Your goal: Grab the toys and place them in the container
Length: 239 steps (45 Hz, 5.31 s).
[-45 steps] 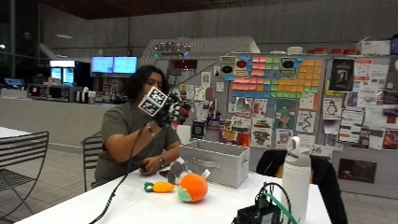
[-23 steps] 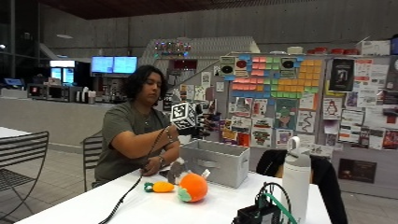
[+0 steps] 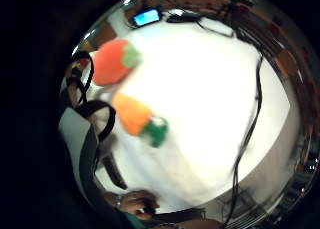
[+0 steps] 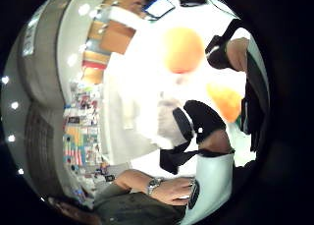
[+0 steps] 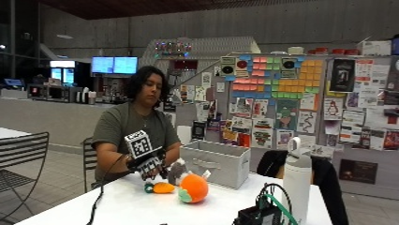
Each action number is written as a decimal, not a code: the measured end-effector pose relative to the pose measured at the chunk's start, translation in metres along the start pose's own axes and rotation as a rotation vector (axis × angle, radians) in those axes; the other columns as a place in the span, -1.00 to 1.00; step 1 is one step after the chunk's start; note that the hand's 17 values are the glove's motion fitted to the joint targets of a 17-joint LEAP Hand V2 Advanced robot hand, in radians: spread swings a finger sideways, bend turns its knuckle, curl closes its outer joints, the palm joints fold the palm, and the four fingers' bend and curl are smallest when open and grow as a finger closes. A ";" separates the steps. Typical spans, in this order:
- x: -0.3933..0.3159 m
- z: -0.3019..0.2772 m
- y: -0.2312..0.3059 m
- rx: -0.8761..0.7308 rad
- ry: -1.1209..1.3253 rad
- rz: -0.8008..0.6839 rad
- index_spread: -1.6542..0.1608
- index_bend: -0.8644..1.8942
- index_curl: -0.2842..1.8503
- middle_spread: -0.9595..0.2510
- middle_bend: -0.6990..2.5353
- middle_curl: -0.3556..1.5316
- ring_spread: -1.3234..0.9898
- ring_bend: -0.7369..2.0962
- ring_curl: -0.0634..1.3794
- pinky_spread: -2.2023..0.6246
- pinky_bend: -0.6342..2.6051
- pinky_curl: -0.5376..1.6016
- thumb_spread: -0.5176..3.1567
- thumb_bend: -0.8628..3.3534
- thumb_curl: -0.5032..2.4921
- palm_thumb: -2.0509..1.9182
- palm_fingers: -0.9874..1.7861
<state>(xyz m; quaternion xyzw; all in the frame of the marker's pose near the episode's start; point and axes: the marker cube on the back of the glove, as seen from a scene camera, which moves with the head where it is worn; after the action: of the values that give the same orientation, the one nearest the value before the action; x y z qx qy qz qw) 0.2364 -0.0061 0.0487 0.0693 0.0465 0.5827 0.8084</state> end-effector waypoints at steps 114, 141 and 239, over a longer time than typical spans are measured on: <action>-0.247 -0.137 0.009 0.567 -0.298 -0.571 0.36 -0.13 -0.33 -0.13 -0.08 0.32 -0.23 0.38 -0.02 0.30 0.07 -0.04 -0.22 -0.52 -0.27 0.37 0.46; -0.296 -0.141 0.027 0.389 -0.505 -0.677 0.44 -0.26 -0.33 0.23 -0.39 0.14 -0.08 -0.04 -0.31 0.53 -0.02 -0.14 -0.19 -0.65 -0.41 -0.04 -0.38; -0.319 -0.182 -0.010 0.048 -0.613 -0.970 0.35 -0.24 -0.06 0.08 -0.46 0.12 -0.10 -0.26 -0.29 0.48 0.09 -0.07 -0.17 -0.65 -0.38 -0.02 -0.36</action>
<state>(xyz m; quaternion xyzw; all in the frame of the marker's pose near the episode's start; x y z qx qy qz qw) 0.1162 -0.3012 -0.1338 0.2240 -0.1504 0.0973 0.9580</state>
